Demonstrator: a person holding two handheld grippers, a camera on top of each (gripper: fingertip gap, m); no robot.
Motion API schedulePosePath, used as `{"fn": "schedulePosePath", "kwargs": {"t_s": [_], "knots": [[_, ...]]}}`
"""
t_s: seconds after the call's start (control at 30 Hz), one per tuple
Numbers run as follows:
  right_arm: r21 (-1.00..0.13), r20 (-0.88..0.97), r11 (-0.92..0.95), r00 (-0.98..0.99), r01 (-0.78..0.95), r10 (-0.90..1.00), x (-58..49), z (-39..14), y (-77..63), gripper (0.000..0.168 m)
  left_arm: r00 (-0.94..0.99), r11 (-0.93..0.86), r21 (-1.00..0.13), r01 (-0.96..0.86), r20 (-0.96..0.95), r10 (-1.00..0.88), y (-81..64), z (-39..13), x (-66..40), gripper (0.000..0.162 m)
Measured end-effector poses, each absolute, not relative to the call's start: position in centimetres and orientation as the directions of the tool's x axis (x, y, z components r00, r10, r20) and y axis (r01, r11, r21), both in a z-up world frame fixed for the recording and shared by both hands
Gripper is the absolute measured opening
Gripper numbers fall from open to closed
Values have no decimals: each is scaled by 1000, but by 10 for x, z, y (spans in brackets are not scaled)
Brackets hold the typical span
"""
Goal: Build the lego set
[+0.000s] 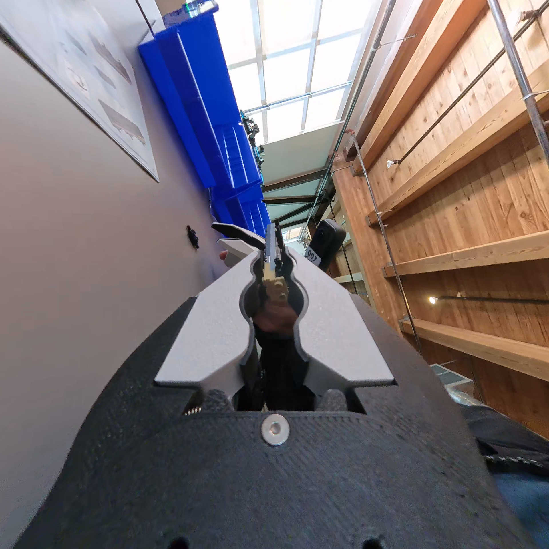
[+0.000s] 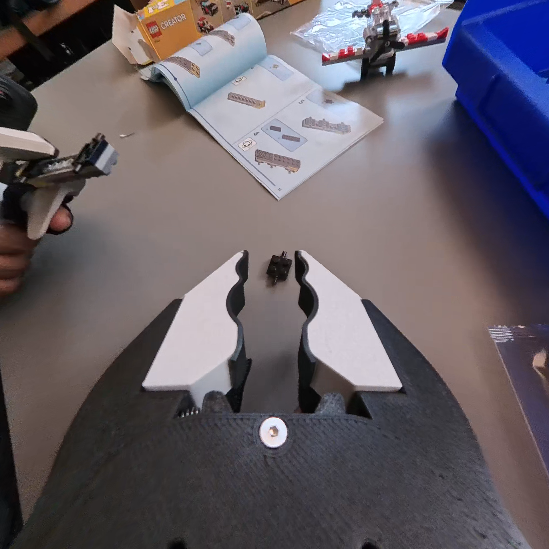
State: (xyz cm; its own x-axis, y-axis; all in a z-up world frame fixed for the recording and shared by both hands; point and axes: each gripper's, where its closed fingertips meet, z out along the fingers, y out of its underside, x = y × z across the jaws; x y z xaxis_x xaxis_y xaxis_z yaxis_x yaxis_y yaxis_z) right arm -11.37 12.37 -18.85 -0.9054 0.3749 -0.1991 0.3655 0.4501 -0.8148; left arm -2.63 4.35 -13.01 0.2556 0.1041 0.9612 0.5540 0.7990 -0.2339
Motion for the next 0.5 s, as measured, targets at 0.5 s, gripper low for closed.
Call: {"fn": "schedulePosePath", "kwargs": {"t_s": [0.5], "knots": [[-749,-42,582,-901,315,433,-116,-209,125,56,195,845,-206,494,973,123,14,-145,-33,11]]}}
